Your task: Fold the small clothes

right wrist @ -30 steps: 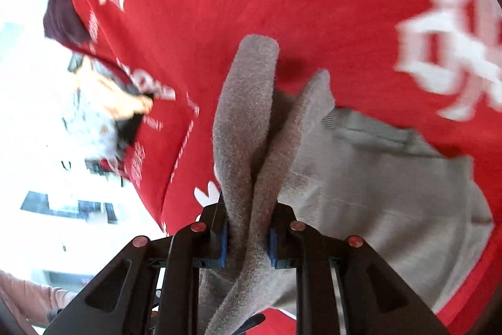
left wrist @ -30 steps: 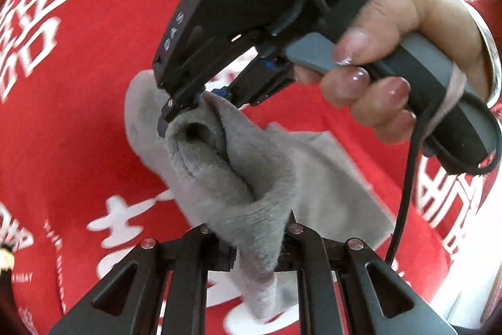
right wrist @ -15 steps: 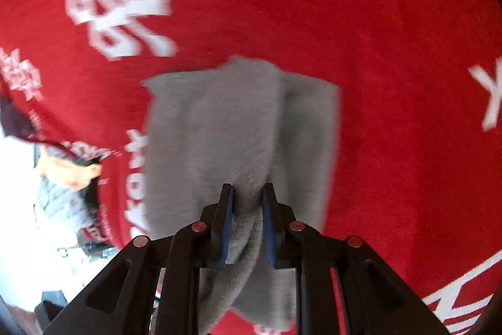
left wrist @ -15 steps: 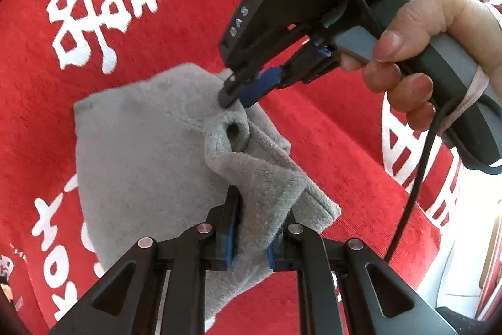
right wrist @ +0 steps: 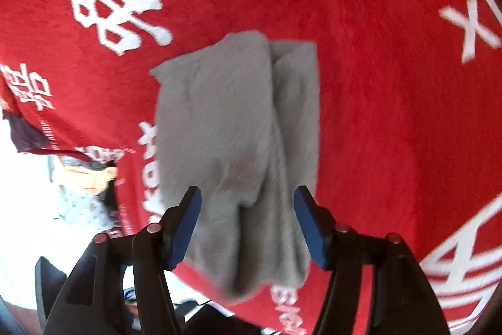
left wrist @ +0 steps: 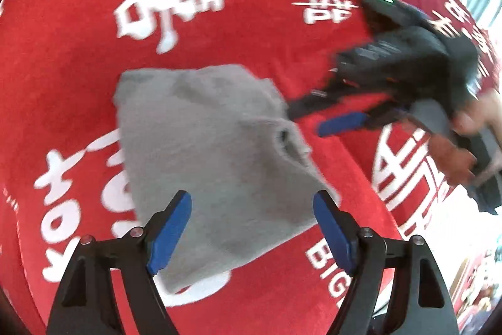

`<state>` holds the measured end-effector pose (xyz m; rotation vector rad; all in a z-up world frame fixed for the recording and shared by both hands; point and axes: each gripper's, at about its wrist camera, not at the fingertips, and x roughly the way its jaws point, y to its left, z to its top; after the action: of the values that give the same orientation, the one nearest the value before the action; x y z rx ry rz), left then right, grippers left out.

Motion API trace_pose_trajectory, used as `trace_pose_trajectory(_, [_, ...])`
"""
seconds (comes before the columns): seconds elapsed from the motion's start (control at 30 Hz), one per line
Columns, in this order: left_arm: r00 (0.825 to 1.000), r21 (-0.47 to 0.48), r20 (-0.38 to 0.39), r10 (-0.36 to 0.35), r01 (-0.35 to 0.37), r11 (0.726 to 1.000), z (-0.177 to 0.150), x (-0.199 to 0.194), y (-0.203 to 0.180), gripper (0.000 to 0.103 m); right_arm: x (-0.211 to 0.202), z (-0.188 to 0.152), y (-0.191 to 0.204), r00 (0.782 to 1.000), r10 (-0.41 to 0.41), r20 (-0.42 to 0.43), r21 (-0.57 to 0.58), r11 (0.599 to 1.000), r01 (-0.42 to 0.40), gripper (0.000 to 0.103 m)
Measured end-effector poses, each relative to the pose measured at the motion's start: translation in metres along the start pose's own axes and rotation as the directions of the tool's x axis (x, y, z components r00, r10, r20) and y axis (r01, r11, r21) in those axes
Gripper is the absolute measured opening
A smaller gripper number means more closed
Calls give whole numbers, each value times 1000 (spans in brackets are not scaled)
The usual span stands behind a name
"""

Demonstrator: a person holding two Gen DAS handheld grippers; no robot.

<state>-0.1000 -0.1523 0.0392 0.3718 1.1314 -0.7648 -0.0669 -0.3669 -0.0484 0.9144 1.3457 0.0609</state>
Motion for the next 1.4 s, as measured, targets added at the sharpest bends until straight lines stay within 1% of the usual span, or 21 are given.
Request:
trace_pose_trajectory(0.07, [999,-72,-32,6,-8,997,-1,5,25,80,-2,-12,4,1000,0,-7,-17,1000,0,66])
trace_pose_trajectory(0.13, [998,-146,-65,11,-20,989,-1,15,52,80,0,-24,13,1000,-14,-16,-75,997,13,66])
trace_pose_trajectory(0.2, [995,-248,-102,13,-38,968,-5,24,82,80,10,-32,24,999,-41,-33,-135,990,36,65])
trace_pose_trajectory(0.27, [992,-322,-125,-4,-37,946,-8,33,104,80,25,-37,30,995,-77,-62,-175,982,65,60])
trace_pose_trajectory(0.33, [989,-385,-140,-40,-18,923,-12,42,121,80,44,-38,29,983,-153,-105,-192,973,131,45])
trace_pose_trajectory(0.37, [989,-410,-143,-44,-18,912,-13,43,128,80,51,-37,29,978,-171,-122,-191,971,146,13])
trace_pose_trajectory(0.4, [989,-428,-138,-49,-15,904,-13,43,133,80,52,-36,28,975,-182,-124,-192,969,157,6])
trace_pose_trajectory(0.53, [993,-432,-108,-49,-3,902,-14,37,136,80,32,-42,44,978,-199,-58,-282,943,175,6])
trace_pose_trajectory(0.6, [990,-430,-132,-55,-7,903,-17,44,133,80,27,-46,41,975,-215,-60,-284,940,190,6])
trace_pose_trajectory(0.67, [987,-438,-146,-64,-6,899,-18,49,130,80,29,-49,25,962,-264,-72,-267,934,236,6])
trace_pose_trajectory(0.73, [984,-449,-165,-71,-11,893,-22,57,127,80,37,-52,7,954,-283,-93,-236,938,255,6])
trace_pose_trajectory(0.77, [982,-450,-173,-72,-14,893,-23,60,126,80,40,-53,-4,954,-282,-104,-216,942,255,6])
trace_pose_trajectory(0.83, [980,-445,-188,-70,-22,895,-27,66,124,80,43,-55,-10,959,-268,-98,-200,949,245,6])
trace_pose_trajectory(1.0, [975,-433,-208,-80,-19,901,-34,74,122,80,41,-61,-9,958,-269,-96,-201,948,246,6])
trace_pose_trajectory(1.1, [969,-419,-230,-86,-19,908,-36,78,120,80,37,-59,-8,962,-255,-99,-164,958,237,7])
trace_pose_trajectory(1.17, [968,-413,-234,-89,-17,910,-35,81,118,80,26,-58,-5,969,-232,-81,-135,966,220,8])
trace_pose_trajectory(1.23, [966,-413,-240,-97,-11,911,-35,83,117,80,13,-55,-2,975,-218,-43,-117,970,211,9])
trace_pose_trajectory(1.27, [965,-413,-243,-103,-7,910,-35,83,116,80,5,-54,1,978,-208,-12,-110,973,205,12])
trace_pose_trajectory(1.33, [962,-413,-249,-109,-4,911,-34,83,115,80,-7,-49,4,982,-187,36,-87,978,189,27])
trace_pose_trajectory(1.37, [961,-410,-254,-110,-4,912,-34,83,114,80,-12,-45,6,983,-173,61,-70,982,177,46])
trace_pose_trajectory(1.4, [960,-407,-258,-108,-7,913,-33,81,113,80,-15,-42,7,983,-164,79,-61,984,169,54])
